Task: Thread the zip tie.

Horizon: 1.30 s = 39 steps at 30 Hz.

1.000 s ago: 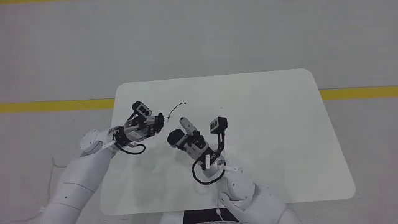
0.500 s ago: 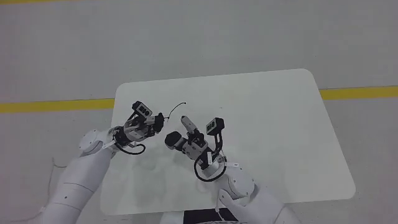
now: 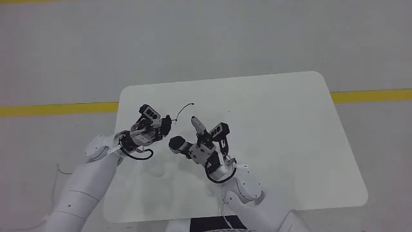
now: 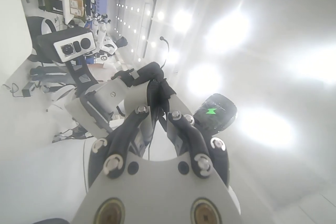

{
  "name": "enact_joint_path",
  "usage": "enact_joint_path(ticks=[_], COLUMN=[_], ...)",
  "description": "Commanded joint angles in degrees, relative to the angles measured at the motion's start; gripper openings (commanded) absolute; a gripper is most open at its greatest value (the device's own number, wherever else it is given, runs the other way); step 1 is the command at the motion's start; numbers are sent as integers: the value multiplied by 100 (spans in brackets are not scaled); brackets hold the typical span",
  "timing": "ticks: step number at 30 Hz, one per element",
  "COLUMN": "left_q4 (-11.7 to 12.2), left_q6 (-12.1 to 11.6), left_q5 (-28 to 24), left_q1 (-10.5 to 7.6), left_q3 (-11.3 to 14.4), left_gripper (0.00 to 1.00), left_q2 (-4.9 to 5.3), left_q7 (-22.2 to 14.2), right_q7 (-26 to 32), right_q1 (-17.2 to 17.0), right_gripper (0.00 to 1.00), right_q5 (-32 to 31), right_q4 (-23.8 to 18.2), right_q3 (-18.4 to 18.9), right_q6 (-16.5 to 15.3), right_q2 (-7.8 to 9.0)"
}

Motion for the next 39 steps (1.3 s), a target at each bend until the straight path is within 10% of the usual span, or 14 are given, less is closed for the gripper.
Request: enact_joint_path(ticks=[1,3,10,39], left_q4=[12,17,18,18], left_q6=[-10,-4,-3,-3], left_q5=[-1,-1,-1,-1], left_q1=[-15,-26,-28,-28], left_q3=[28,52,55,55], left_gripper=[0,0,0,0], left_q2=[-13,-24,-25,-25], left_q7=[8,3,2,2], right_q7=[4,14,49,-12], right_q1=[-22,-45,-110,-153], right_gripper=[68,50,36,21], right_q5=[11,21,-74,-228], right_q4=[-9,-28,-38,140], right_q3=[27,54,105,167], right_q6=[2,2,2,2], right_q2=[-10,-20,-72,-349])
